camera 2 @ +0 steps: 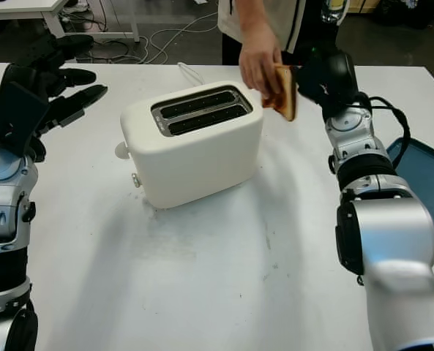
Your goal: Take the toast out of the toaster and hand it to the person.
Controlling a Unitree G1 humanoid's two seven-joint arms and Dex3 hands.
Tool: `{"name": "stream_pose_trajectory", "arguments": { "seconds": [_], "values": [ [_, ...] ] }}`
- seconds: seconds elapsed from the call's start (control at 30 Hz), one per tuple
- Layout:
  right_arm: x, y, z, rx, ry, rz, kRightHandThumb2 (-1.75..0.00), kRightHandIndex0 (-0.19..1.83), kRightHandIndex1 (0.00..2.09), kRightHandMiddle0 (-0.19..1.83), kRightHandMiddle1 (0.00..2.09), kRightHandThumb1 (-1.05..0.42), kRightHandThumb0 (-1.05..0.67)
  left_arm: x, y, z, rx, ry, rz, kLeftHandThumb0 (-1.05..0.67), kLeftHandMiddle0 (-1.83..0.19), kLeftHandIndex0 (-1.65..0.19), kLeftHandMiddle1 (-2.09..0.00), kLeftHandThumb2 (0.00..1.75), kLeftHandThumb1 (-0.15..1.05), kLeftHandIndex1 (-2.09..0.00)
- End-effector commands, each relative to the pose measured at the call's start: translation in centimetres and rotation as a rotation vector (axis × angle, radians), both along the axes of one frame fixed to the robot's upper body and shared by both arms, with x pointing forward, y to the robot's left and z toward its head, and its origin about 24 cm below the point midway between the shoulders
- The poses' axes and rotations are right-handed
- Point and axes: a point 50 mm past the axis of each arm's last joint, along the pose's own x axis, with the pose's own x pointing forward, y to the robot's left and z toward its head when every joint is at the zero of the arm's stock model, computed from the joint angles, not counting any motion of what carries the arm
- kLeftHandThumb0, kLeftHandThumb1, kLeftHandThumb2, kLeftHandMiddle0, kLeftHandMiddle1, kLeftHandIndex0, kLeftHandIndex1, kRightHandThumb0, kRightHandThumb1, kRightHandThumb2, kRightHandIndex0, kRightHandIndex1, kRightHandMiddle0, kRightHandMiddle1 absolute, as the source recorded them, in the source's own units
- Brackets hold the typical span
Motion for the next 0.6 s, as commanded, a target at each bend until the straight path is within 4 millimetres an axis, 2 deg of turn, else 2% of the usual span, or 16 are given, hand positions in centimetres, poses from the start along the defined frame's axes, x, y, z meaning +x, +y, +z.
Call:
{"name": "stream_pose_trajectory", "arguments": {
  "seconds": [0.0,0.2,0.33,0.43,0.5,0.57],
  "values": [
    [-0.2,-0.5,0.0,0.025,-0.012,0.005,-0.63,0.22,0.04,0.26,0.00,-0.92,-0.55,-0.1,0.2,-0.1,0.005,-0.008,0.005,-0.30,-0.30,-0.41,-0.90,0.00,0.91,-0.42],
    [-0.8,-0.8,-1.2,0.107,-0.041,0.009,-0.63,0.17,0.01,0.19,0.00,-0.92,-0.53,-0.4,0.4,-0.2,-0.019,-0.003,0.029,-0.28,-0.29,-0.41,-0.90,0.00,0.92,-0.42],
    [-1.3,-0.3,-2.3,0.216,-0.065,0.042,-0.63,0.08,0.00,0.12,0.00,-0.92,-0.54,-1.2,0.8,-0.3,-0.051,0.008,0.055,-0.21,-0.30,-0.42,-0.81,0.04,0.92,-0.38],
    [-2.6,0.5,-2.9,0.255,-0.130,0.098,-0.67,0.09,0.02,0.12,0.01,-0.92,-0.48,-1.9,1.4,-0.9,-0.095,0.003,0.054,-0.18,-0.30,-0.41,-0.77,0.08,0.92,-0.34],
    [-3.9,1.2,-3.2,0.313,-0.161,0.155,-0.72,0.06,0.01,0.07,0.00,-0.92,-0.42,-2.5,1.6,-1.4,-0.124,0.002,0.059,-0.17,-0.29,-0.40,-0.75,0.10,0.92,-0.32],
    [-5.4,1.9,-3.5,0.347,-0.173,0.178,-0.75,0.03,0.00,0.04,0.00,-0.92,-0.43,-3.1,1.8,-2.1,-0.194,0.017,0.056,-0.16,-0.27,-0.39,-0.73,0.13,0.92,-0.31]
  ]
}}
